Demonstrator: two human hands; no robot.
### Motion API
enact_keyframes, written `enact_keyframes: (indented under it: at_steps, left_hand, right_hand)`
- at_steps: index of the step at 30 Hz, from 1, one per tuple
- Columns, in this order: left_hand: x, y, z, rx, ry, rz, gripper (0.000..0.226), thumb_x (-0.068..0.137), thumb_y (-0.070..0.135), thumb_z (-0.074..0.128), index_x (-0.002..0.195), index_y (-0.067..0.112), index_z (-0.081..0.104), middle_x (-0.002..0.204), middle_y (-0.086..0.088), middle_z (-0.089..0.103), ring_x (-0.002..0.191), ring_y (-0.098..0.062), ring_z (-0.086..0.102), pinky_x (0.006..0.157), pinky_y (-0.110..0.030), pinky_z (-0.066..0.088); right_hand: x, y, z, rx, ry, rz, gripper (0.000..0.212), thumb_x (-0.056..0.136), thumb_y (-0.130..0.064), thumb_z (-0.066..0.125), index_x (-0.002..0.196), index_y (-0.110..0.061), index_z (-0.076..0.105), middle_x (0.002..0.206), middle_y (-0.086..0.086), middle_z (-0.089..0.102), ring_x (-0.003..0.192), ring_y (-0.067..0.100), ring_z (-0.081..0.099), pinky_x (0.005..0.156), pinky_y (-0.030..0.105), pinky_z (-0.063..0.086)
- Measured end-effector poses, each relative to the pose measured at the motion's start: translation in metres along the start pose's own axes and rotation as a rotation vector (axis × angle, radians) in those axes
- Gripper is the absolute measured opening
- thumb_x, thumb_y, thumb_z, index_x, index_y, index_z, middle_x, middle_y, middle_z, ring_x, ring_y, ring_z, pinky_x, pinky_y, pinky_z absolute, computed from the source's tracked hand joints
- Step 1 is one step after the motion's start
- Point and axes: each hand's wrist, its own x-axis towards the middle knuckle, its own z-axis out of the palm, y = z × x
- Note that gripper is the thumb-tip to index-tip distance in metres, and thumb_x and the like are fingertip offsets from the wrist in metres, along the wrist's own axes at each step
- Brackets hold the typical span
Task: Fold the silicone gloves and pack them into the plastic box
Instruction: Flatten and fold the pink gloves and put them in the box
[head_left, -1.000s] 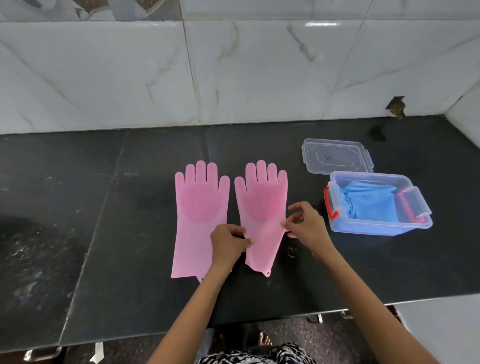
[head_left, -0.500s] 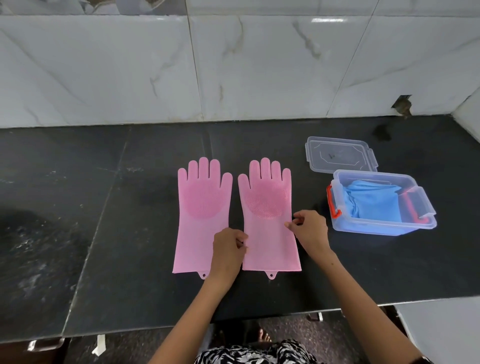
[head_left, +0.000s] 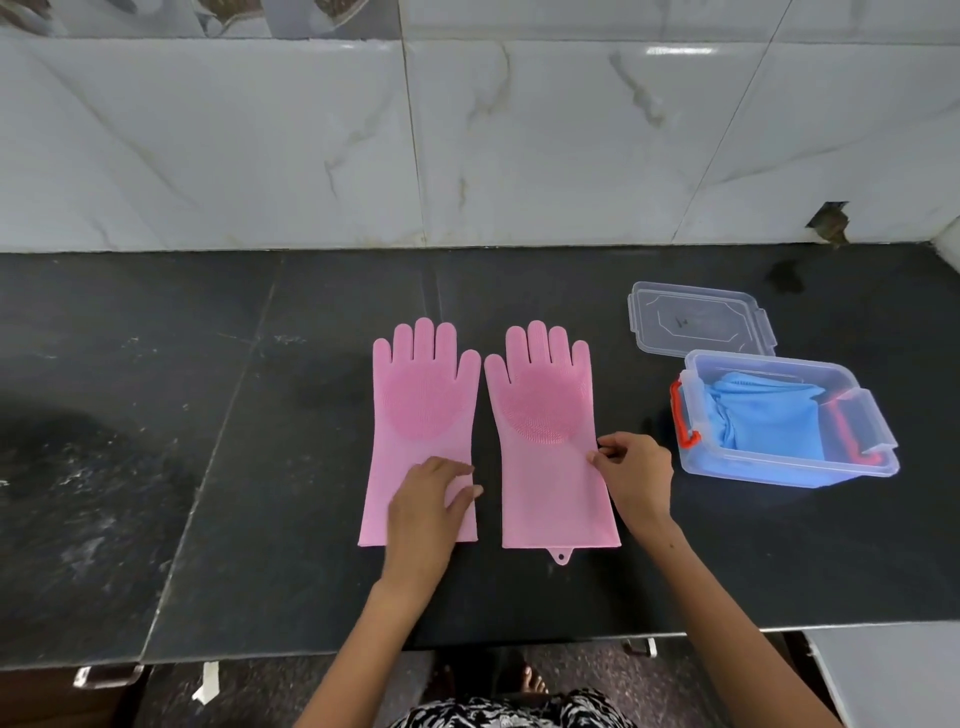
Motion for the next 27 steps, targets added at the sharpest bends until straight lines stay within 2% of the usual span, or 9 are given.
enact_keyframes:
  at_steps: [3,5,7,10,13,19,22,27]
  left_hand:
    - [-0.007,-0.025,-0.025,0.202,-0.133,0.075,0.023,0.083,0.036,0.070,0.105,0.028,0.072,0.108,0.015,0.061,0.106,-0.005,0.052,0.078,-0.019,0.043]
    - [-0.015,-0.034,-0.032,0.222,-0.228,0.094,0.027,0.078,0.039,0.072,0.103,0.030,0.073,0.107,0.015,0.059,0.104,-0.004,0.052,0.081,-0.019,0.044]
    - [-0.021,-0.036,-0.032,0.235,-0.259,0.121,0.028,0.077,0.040,0.073,0.103,0.029,0.074,0.106,0.014,0.061,0.101,-0.005,0.054,0.083,-0.020,0.044]
    - [-0.025,-0.034,-0.028,0.209,-0.201,0.148,0.021,0.082,0.033,0.071,0.100,0.024,0.076,0.100,0.010,0.065,0.094,-0.009,0.057,0.078,-0.019,0.044]
    - [-0.025,-0.032,-0.023,0.193,-0.170,0.176,0.014,0.088,0.025,0.064,0.093,0.019,0.076,0.095,0.007,0.065,0.090,-0.010,0.058,0.076,-0.020,0.044]
    - [-0.028,-0.034,-0.013,0.180,-0.202,0.207,0.020,0.097,0.016,0.049,0.089,0.010,0.066,0.096,0.002,0.058,0.094,-0.011,0.050,0.079,-0.016,0.036]
    - [-0.033,-0.034,-0.011,0.182,-0.194,0.202,0.019,0.097,0.016,0.049,0.087,0.010,0.064,0.095,0.001,0.057,0.093,-0.011,0.049,0.077,-0.014,0.032]
    - [-0.039,-0.032,-0.009,0.188,-0.157,0.177,0.016,0.094,0.016,0.055,0.083,0.011,0.065,0.091,0.001,0.059,0.088,-0.011,0.051,0.075,-0.015,0.035]
  right_hand:
    - [0.000,0.001,0.001,-0.010,0.010,-0.006,0.019,0.086,-0.014,0.068,0.103,-0.008,0.072,0.100,0.008,0.072,0.083,0.017,0.065,0.092,0.037,0.054]
    - [0.000,0.001,0.002,-0.009,0.015,-0.001,0.019,0.086,-0.016,0.068,0.103,-0.009,0.072,0.099,0.008,0.072,0.082,0.017,0.064,0.090,0.036,0.055]
    - [0.001,-0.002,0.003,-0.022,0.024,0.009,0.021,0.085,-0.021,0.069,0.103,-0.010,0.071,0.098,0.007,0.071,0.080,0.016,0.063,0.088,0.035,0.054]
    - [0.002,-0.007,0.006,-0.039,0.038,0.004,0.022,0.085,-0.024,0.069,0.102,-0.010,0.071,0.096,0.007,0.071,0.077,0.016,0.062,0.084,0.034,0.054]
    - [0.003,-0.010,0.008,-0.030,0.054,-0.007,0.017,0.085,-0.018,0.069,0.099,-0.008,0.073,0.094,0.009,0.073,0.077,0.017,0.063,0.083,0.034,0.054]
    - [0.003,-0.011,0.010,0.020,0.090,-0.020,0.014,0.086,-0.010,0.066,0.097,-0.004,0.074,0.092,0.012,0.073,0.073,0.015,0.060,0.081,0.031,0.052]
    - [0.005,-0.010,0.010,0.041,0.095,-0.010,0.014,0.086,-0.009,0.066,0.097,-0.005,0.074,0.093,0.012,0.073,0.073,0.014,0.059,0.082,0.031,0.051]
    - [0.007,-0.007,0.009,0.032,0.093,-0.013,0.014,0.086,-0.010,0.067,0.098,-0.005,0.074,0.094,0.012,0.073,0.075,0.014,0.059,0.084,0.034,0.052]
